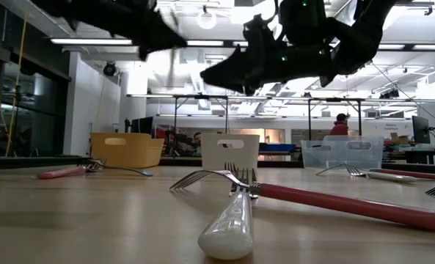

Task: Sort silverware by color (type)
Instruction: Put the top left white fork into the yellow bin

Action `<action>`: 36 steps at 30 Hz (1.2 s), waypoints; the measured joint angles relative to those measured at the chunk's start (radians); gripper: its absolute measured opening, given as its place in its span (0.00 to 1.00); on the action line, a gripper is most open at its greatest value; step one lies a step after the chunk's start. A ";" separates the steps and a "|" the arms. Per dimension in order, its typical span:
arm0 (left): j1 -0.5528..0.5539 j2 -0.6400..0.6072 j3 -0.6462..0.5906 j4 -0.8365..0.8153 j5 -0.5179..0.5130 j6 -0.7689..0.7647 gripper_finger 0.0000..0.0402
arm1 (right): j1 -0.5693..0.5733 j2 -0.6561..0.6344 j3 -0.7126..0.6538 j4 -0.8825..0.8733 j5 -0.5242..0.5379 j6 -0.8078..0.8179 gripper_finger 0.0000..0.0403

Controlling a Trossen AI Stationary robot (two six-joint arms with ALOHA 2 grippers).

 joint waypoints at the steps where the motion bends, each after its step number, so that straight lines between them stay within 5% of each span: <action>1: 0.038 -0.012 0.046 -0.125 -0.017 -0.012 0.03 | 0.000 0.000 0.000 -0.011 0.004 0.004 0.31; 5: 0.204 0.031 0.225 -0.545 -0.080 -0.032 0.03 | 0.000 0.000 0.000 -0.033 0.008 0.000 0.19; 11: 0.427 0.221 0.414 -0.831 0.027 0.020 0.03 | 0.001 0.000 0.000 -0.038 0.007 -0.001 0.01; 24: 0.566 0.626 0.491 -0.910 0.063 0.082 0.04 | 0.002 0.000 0.000 -0.076 0.006 0.007 0.00; 36: 0.624 0.734 0.494 -0.869 0.062 0.086 0.03 | 0.002 0.000 0.000 -0.079 0.004 0.007 0.00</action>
